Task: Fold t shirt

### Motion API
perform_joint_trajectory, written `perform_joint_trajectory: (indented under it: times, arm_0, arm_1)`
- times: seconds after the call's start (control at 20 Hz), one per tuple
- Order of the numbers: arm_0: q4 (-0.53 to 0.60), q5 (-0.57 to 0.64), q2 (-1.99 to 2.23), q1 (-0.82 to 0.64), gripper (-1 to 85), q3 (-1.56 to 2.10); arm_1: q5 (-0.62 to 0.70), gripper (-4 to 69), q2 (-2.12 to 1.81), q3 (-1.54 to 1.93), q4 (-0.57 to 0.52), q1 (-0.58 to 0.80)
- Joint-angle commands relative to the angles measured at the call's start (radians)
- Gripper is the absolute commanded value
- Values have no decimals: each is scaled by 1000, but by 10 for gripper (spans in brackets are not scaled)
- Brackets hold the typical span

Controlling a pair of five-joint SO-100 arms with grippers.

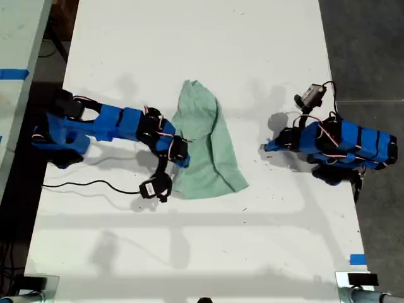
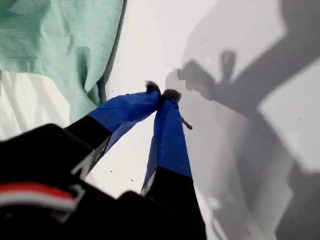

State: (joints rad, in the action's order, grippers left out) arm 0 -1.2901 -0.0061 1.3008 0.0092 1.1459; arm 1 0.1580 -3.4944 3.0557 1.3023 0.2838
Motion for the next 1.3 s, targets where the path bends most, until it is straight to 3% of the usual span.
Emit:
perform_joint_trajectory:
  times: [0.0,0.4,0.45,0.5,0.7,0.75,0.8,0.9,1.05,1.25]
  arm_0:
    - [48,60,-91,-52,-2,-186]
    - [365,233,-232,-86,-1,-198]
    - [400,258,-247,-81,25,-198]
    - [420,267,-262,-75,134,-201]
    - [370,281,-227,-86,164,-201]
    - [342,299,-183,-92,119,-199]
    - [299,304,-127,-101,0,-199]
    - [196,302,21,-118,-1,-150]
    - [179,296,394,-143,-1,153]
    - [448,256,1181,-189,-1,951]
  arm_1:
    - [-11,20,-14,29,3,-14]
    - [-6,20,-14,28,0,-14]
    - [-5,20,-14,28,0,-12]
    - [-5,20,-14,28,0,-12]
    - [-3,20,-14,28,0,-12]
    - [-3,20,-14,28,0,-12]
    - [-3,20,-14,28,0,-12]
    - [-3,20,-14,28,0,-12]
    - [-3,20,-14,28,0,-14]
    - [-5,20,-14,28,0,-14]
